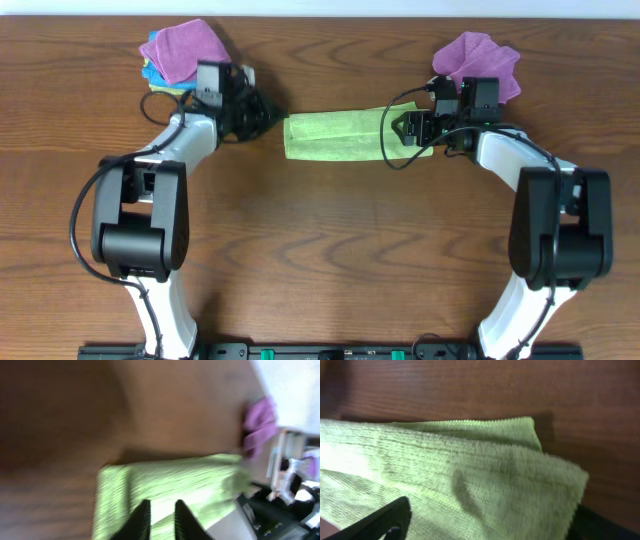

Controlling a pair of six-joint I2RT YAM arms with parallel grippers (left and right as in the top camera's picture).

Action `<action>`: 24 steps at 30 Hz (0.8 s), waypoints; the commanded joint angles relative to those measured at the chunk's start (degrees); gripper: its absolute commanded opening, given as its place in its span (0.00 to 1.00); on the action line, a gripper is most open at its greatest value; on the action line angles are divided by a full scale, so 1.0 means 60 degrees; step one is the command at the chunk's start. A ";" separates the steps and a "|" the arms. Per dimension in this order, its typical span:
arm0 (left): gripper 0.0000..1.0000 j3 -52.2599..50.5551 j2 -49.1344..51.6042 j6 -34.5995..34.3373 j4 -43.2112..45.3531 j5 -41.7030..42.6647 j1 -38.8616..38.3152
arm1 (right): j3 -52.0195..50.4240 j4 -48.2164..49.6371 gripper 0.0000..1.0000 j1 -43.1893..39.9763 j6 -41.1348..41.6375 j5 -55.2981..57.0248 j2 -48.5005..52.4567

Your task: Fold the cloth

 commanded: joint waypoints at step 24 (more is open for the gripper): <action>0.30 0.0809 0.1253 0.1435 -0.1428 -0.2532 -0.1665 | -0.0178 -0.2561 0.99 -0.1016 0.2739 -0.0725 -0.2044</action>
